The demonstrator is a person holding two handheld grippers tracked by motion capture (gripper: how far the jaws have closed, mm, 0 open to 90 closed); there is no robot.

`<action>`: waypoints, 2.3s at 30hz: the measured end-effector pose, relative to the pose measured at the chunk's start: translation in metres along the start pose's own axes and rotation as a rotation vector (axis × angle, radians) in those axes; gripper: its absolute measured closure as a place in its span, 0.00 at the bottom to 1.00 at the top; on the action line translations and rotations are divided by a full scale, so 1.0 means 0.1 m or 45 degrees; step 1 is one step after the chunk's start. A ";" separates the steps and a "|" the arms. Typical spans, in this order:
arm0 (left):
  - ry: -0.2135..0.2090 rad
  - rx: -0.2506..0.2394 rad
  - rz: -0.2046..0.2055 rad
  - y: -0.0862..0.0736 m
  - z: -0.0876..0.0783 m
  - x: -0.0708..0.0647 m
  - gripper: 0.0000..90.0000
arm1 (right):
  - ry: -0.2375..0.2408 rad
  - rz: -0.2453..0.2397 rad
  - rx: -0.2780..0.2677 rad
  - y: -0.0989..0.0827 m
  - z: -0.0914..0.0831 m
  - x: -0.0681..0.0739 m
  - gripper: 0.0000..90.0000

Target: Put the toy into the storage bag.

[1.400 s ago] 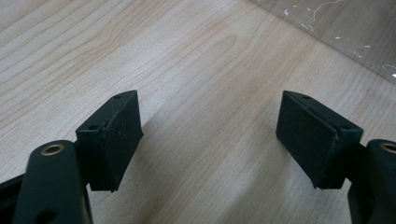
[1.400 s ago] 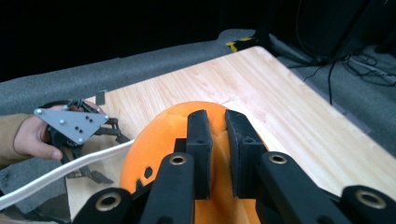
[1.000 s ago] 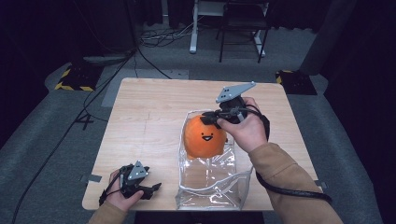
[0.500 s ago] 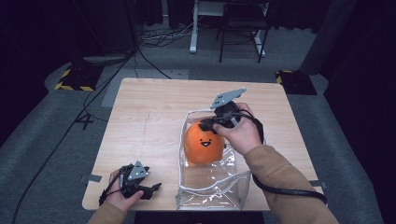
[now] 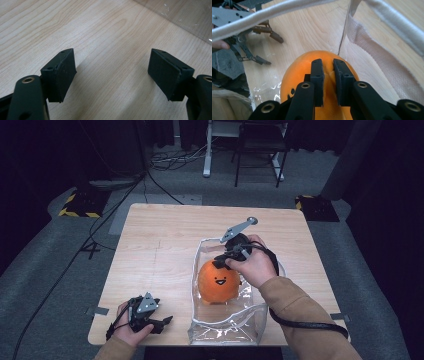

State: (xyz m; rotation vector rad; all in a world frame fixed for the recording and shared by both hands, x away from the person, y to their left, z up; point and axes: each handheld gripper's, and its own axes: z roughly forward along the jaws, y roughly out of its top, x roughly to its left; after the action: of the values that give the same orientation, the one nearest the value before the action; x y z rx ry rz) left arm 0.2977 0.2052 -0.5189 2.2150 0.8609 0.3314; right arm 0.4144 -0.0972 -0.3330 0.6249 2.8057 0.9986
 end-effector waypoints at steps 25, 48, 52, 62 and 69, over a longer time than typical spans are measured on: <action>0.000 0.000 -0.001 0.00 0.00 0.00 0.25 | 0.035 -0.001 0.159 -0.13 0.21 -0.01 0.85; 0.000 0.000 -0.001 0.00 0.00 0.00 0.25 | 0.018 0.063 0.119 -0.22 0.17 -0.02 0.53; 0.000 0.000 0.000 0.00 0.00 0.00 0.25 | 0.004 0.057 0.097 -0.21 0.15 -0.02 0.47; 0.000 0.000 0.000 0.00 0.00 0.00 0.25 | -0.032 0.040 -0.001 -0.15 -0.06 -0.01 0.42; 0.000 0.000 -0.001 0.00 0.00 0.00 0.25 | -0.051 0.038 -0.065 -0.12 -0.25 -0.02 0.41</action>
State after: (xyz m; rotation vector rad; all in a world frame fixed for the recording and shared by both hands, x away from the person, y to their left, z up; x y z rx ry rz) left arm 0.2977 0.2052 -0.5189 2.2143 0.8615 0.3315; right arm 0.4060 -0.1209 -0.3216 0.6750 2.7345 1.0476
